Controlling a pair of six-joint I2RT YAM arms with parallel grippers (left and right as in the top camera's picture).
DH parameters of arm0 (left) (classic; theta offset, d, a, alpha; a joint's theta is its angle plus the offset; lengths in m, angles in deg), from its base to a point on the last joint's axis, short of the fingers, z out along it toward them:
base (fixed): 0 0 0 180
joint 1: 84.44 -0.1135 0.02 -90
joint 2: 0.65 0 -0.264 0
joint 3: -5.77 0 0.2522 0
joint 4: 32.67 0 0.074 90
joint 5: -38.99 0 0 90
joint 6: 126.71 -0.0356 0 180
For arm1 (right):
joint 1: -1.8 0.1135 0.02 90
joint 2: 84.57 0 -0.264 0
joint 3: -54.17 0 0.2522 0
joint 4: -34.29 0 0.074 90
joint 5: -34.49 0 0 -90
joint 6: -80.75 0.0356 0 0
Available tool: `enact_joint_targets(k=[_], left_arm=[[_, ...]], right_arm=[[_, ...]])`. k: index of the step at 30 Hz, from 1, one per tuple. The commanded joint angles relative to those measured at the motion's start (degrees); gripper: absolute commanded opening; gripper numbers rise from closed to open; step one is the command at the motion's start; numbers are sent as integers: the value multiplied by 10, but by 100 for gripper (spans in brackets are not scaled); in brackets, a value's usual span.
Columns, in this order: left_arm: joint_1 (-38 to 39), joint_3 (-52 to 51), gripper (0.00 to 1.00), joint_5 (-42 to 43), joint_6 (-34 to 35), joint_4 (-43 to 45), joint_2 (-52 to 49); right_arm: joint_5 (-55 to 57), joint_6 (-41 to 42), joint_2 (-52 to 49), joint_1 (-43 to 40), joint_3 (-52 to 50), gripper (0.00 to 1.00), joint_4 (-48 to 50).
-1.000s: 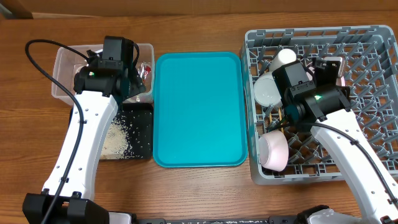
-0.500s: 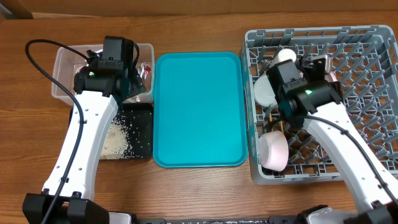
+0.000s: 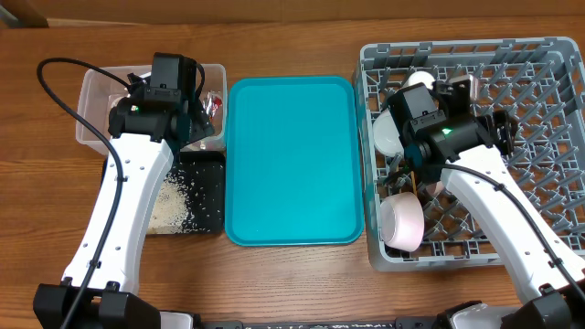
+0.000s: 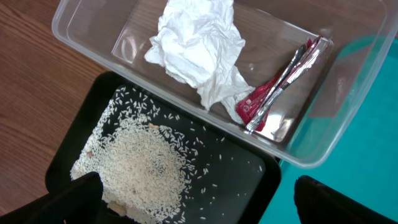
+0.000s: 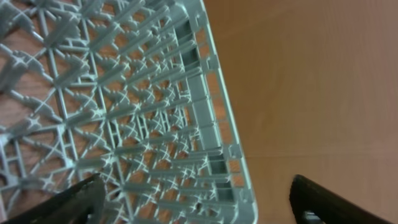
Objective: Sort waste into correct bins and load items into the dishwasher
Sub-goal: 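Lower the white plate upright into the rack slots and release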
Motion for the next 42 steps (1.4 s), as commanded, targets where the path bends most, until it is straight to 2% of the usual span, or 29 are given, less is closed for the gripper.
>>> enact_joint_targets(k=[1,6,13,20,22,42], left_arm=[[3,7,100,-3,-7,0,2],[3,7,100,-3,-7,0,2],[3,7,100,-3,-7,0,2],[3,7,100,-3,-7,0,2],[3,7,100,-3,-7,0,2],[3,7,100,-3,-7,0,2]], right_arm=[[7,-25,3,3,16,100,19],[-7,-25,7,3,78,100,33],[-180,-40,8,3,193,100,35],[-579,-39,13,2,226,100,29],[-660,-39,13,2,226,100,12],[-684,-39,13,2,226,100,3]])
